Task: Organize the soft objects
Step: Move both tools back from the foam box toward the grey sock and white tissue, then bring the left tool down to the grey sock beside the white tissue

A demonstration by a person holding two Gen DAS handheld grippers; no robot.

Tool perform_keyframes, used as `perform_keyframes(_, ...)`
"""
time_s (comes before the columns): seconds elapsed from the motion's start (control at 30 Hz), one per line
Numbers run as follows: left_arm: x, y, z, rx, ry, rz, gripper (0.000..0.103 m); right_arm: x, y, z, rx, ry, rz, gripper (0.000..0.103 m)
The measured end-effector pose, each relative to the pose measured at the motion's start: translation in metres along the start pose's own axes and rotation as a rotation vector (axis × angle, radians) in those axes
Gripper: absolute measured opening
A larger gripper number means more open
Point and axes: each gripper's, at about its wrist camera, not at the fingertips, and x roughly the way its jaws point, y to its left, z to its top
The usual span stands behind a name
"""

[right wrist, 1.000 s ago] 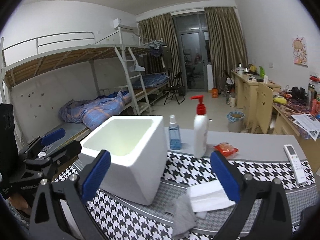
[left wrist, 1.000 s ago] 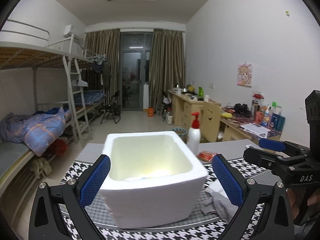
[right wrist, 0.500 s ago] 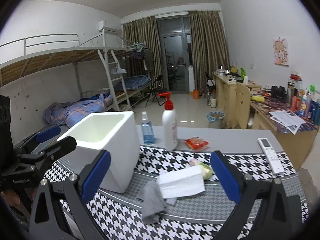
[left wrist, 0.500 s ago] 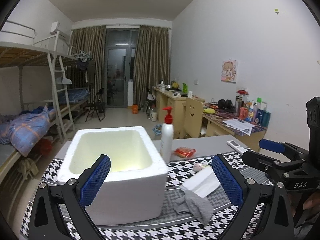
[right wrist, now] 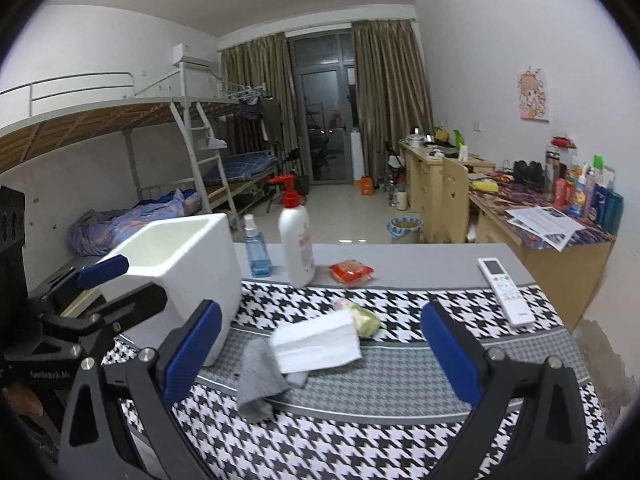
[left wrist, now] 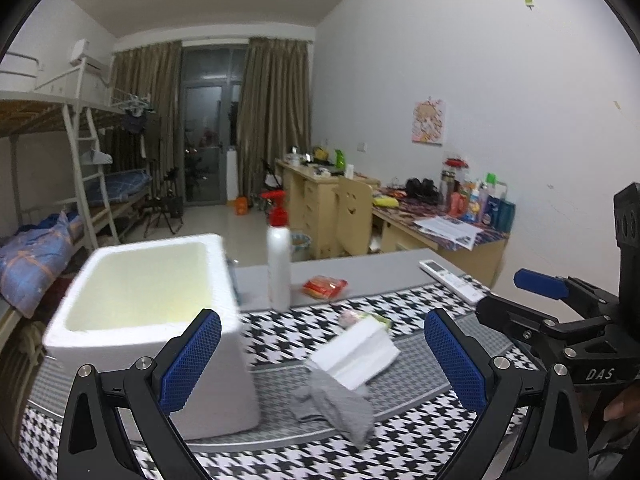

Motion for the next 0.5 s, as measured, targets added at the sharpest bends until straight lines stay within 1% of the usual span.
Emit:
perform_keyframes(0.23, 0.016, -0.011, -0.007, -0.007, 0.023, -0.04, 0.102, 0.002, -0.023, -0.011, 0.027, 0.02, -0.034, 0.101)
perform_keyframes(0.5, 0.04, -0.016, -0.015, -0.021, 0.074, -0.053, 0.102, 0.008, -0.039, -0.019, 0.049, 0.051, -0.061, 0.101)
